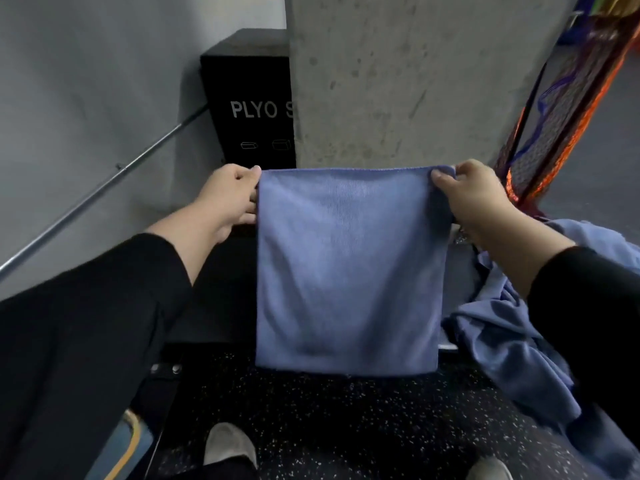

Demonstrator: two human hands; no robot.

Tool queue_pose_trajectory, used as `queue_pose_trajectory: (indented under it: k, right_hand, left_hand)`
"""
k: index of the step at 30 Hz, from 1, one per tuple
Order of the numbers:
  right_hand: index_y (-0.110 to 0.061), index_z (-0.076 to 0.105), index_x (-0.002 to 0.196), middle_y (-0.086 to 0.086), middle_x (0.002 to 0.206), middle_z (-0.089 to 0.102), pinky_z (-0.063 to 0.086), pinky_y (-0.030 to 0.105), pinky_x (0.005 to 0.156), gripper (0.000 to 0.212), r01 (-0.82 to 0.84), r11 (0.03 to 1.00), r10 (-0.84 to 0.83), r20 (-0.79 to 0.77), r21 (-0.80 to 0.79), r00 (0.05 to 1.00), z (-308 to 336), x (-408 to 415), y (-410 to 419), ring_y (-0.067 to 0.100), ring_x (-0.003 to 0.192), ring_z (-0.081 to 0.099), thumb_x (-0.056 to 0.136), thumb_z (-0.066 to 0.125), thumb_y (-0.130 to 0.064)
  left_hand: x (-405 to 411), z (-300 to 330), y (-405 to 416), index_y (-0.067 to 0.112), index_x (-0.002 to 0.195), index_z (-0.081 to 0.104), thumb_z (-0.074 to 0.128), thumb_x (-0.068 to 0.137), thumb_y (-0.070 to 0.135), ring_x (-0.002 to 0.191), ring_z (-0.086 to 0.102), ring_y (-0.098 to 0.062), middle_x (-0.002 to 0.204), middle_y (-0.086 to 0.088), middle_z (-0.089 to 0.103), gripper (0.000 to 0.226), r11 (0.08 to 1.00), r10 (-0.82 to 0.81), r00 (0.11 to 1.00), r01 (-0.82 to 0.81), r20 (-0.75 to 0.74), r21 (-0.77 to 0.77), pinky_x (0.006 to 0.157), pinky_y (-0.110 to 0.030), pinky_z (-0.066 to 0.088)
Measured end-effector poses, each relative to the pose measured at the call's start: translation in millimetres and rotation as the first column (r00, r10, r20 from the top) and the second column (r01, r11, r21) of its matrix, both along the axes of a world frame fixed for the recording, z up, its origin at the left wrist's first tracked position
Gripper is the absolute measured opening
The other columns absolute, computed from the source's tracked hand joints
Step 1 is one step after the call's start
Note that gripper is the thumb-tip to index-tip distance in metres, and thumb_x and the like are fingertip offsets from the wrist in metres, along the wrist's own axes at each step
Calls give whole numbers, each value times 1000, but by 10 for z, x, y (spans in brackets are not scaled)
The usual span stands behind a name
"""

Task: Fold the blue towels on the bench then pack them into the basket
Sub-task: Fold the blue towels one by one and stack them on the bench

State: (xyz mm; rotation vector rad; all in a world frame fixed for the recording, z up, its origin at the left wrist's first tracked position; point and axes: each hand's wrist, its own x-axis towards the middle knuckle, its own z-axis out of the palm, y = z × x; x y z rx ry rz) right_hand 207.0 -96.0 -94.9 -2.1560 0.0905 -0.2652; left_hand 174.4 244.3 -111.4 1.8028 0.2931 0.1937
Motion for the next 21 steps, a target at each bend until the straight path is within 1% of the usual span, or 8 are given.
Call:
queue_pose_trajectory:
  k: [3, 5, 7, 8, 10, 12, 15, 21]
  right_hand:
    - [-11, 50, 128, 7, 109, 60, 46, 34, 86, 55, -13, 986, -12, -148, -167, 989, -242, 343, 95, 25, 102, 59, 90, 71, -44]
    - [-9, 48, 136, 13, 123, 63, 46, 37, 95, 60, -70, 966, 28, -167, -250, 986, -502, 271, 205, 31, 113, 61, 92, 68, -44]
    - [-10, 53, 135, 13, 131, 63, 44, 34, 94, 51, -167, 924, 115, -167, -344, 979, -818, 6, 329, 32, 119, 59, 96, 63, -42]
    - [-12, 53, 137, 12, 134, 61, 43, 34, 94, 49, -222, 901, 158, -195, -373, 968, -977, -166, 385, 32, 122, 57, 98, 59, -42]
    - [-15, 45, 146, 10, 147, 51, 41, 35, 100, 54, -362, 840, 240, -323, -404, 916, -1286, -488, 461, 31, 132, 50, 101, 52, -44]
    - [-12, 27, 155, 9, 164, 25, 27, 39, 117, 63, -506, 734, 302, -449, -454, 841, -1584, -668, 455, 27, 149, 28, 104, 43, -46]
    - [-13, 8, 160, 5, 169, -4, 4, 41, 126, 72, -576, 599, 338, -476, -557, 812, -1826, -711, 368, 23, 156, -2, 105, 34, -50]
    - [-19, 3, 162, -2, 169, -6, -2, 39, 126, 75, -535, 545, 368, -389, -645, 845, -1962, -514, 215, 18, 155, -6, 103, 25, -58]
  left_hand:
    - [278, -196, -87, 16, 132, 56, 48, 106, 35, 103, 61, -20, 116, -2, 64, 33, 915, 71, 997, -72, 19, 396, 84, -33, 49]
    - [182, -456, -281, 12, 137, 56, 49, 105, 28, 109, 60, -25, 121, -8, 65, 36, 810, -8, 996, -45, 87, 585, 91, -33, 45]
    - [-22, -872, -489, 10, 140, 55, 49, 105, 26, 124, 56, -30, 136, -12, 60, 39, 722, -169, 985, 110, 21, 683, 102, -38, 44]
    - [-141, -1102, -561, 10, 145, 50, 48, 105, 29, 134, 50, -29, 147, -11, 53, 44, 653, -237, 969, 209, -66, 728, 109, -40, 40]
    - [-351, -1472, -611, 13, 156, 34, 41, 107, 38, 151, 28, -23, 164, -6, 31, 55, 418, -318, 911, 385, -264, 823, 121, -42, 25]
    - [-476, -1681, -563, 18, 161, 17, 31, 108, 46, 157, 5, -15, 170, 0, 9, 62, 227, -344, 841, 506, -417, 832, 127, -42, 8]
    - [-537, -1737, -493, 23, 163, 2, 21, 108, 50, 155, -11, -8, 170, 7, -9, 64, 183, -349, 802, 566, -485, 804, 127, -41, -4]
    - [-429, -1712, -549, 22, 163, -2, 17, 108, 51, 154, -14, -9, 169, 7, -13, 65, 219, -330, 799, 583, -503, 782, 127, -43, -5]
